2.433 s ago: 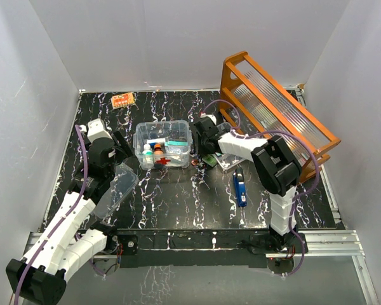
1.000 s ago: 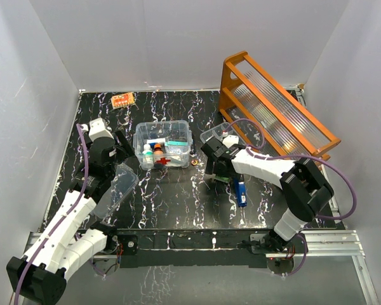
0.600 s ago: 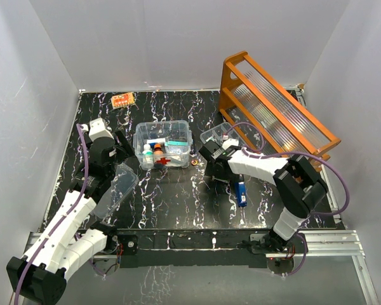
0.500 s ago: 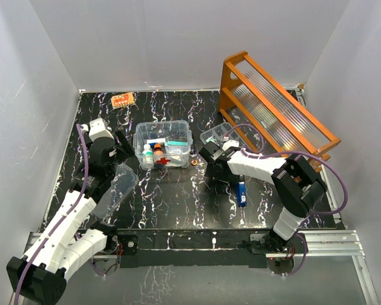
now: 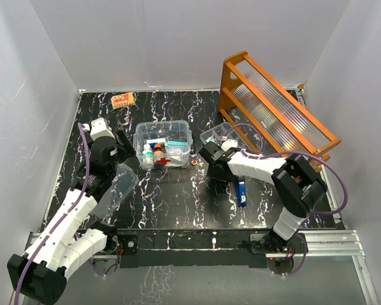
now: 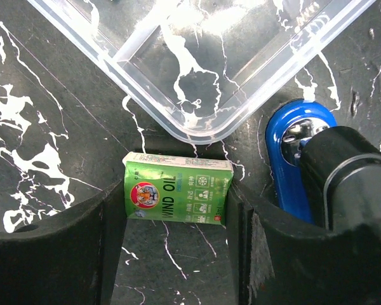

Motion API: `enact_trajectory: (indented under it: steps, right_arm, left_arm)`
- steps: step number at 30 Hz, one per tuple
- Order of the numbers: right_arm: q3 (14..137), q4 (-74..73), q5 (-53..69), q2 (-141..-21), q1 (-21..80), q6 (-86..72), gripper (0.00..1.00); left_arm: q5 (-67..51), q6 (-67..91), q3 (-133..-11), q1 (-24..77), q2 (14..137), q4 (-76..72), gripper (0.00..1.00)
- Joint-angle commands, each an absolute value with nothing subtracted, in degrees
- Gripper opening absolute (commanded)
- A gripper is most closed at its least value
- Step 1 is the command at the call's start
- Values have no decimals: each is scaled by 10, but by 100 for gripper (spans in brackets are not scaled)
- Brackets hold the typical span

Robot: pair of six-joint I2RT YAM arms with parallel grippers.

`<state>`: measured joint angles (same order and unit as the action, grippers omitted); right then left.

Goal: Organize the medicine kit

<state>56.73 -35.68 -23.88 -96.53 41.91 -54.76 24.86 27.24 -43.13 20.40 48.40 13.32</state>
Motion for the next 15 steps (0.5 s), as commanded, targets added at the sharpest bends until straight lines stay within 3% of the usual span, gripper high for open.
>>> enact_trajectory:
  steps: [1, 15]
  right_arm:
    - [574, -343, -262, -932, 421, -496, 51]
    - [620, -297, -248, -856, 394, -204, 53]
  left_arm:
    - [257, 272, -436, 202, 474, 129, 70]
    - [259, 271, -435, 202, 469, 133, 70]
